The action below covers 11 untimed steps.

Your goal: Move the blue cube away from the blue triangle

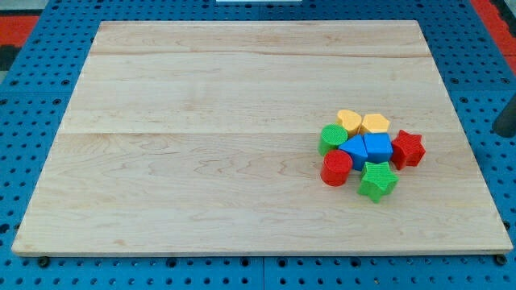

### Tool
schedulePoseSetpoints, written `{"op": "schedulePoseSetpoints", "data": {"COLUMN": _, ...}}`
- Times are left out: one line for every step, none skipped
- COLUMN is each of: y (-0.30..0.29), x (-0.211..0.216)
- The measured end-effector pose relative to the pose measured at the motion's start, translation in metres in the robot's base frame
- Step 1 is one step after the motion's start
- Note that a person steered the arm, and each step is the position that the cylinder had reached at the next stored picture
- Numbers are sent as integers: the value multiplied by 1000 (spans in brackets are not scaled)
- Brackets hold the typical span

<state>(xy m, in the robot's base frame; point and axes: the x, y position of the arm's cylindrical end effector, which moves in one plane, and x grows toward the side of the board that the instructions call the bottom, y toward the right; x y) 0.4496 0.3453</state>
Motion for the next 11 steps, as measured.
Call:
{"op": "schedulePoseSetpoints", "data": {"y": 0, "x": 0}}
{"op": "schedulePoseSetpoints", "data": {"y": 0, "x": -13}}
{"op": "schedulePoseSetpoints", "data": {"y": 0, "x": -6}}
{"op": "schedulePoseSetpoints", "data": {"y": -13, "x": 53}}
{"op": "schedulePoseSetpoints", "data": {"y": -95, "x": 61}}
{"op": "schedulePoseSetpoints", "data": {"y": -125, "x": 35}}
{"op": "schedulePoseSetpoints", "data": {"y": -139, "x": 31}}
{"op": "schedulePoseSetpoints", "data": {"y": -186, "x": 26}}
{"op": "schedulePoseSetpoints", "data": {"y": -194, "x": 39}}
{"op": "schedulePoseSetpoints", "data": {"y": -225, "x": 39}}
{"op": "schedulePoseSetpoints", "data": {"y": -313, "x": 47}}
